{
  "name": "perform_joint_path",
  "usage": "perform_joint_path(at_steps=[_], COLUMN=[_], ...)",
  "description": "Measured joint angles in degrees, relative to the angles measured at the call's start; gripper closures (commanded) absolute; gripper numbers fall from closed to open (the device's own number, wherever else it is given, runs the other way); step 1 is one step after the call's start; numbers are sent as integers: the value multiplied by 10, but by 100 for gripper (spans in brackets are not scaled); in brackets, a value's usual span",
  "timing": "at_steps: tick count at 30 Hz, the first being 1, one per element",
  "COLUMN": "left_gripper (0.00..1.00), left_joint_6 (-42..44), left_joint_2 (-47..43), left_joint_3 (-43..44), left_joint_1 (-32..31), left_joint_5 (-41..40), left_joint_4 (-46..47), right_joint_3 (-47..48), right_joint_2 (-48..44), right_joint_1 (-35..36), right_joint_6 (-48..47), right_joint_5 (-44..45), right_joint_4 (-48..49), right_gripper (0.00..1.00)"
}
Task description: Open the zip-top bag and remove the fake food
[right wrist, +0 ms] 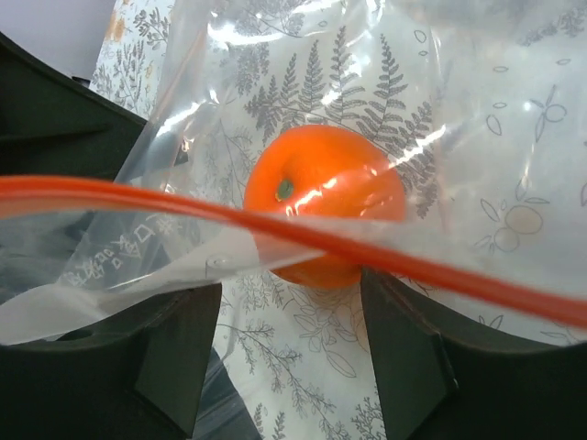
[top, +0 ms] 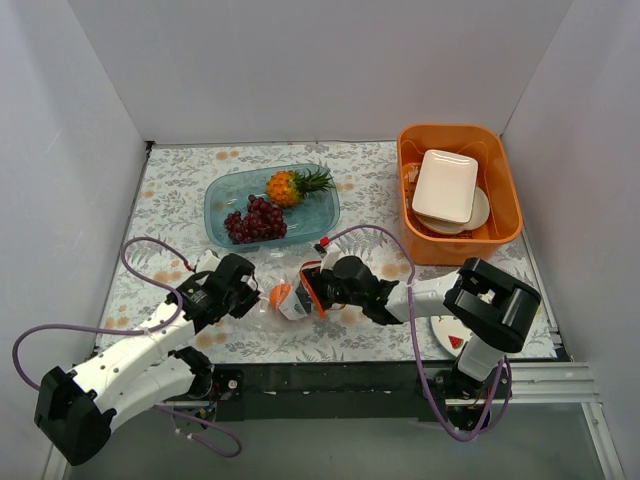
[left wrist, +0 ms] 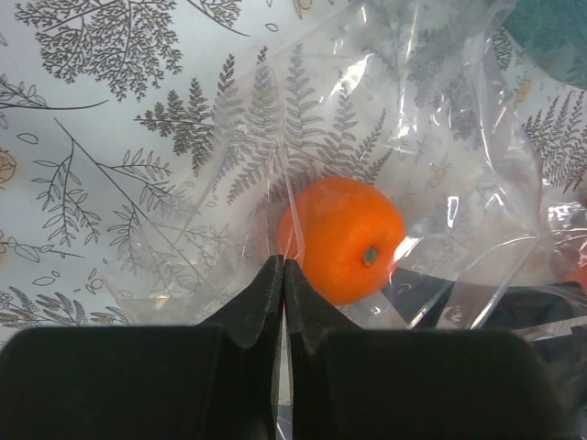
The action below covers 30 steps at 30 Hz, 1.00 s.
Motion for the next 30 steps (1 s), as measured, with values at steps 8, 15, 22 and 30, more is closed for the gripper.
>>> perform_joint_path(at_steps=[8, 15, 22, 30], left_gripper=[94, 55, 77, 95], left_joint_6=[6, 20, 19, 7], left_joint_2=[23, -11, 2, 96], left_joint_3=[30, 83, 88, 67], left_joint_1=[0, 0, 0, 0], left_joint_5=[0, -9, -7, -11], left_joint_4=[0, -24, -12, 60], right_joint_3=[14, 14, 14, 14], right_joint_2=[0, 5, 11, 11], right_joint_1=[0, 0, 0, 0], right_joint_6=[-3, -2, 0, 2], right_joint_5=[14, 14, 15, 21], right_joint_4=[-24, -29, -29, -29], right_gripper=[29, 29, 29, 30])
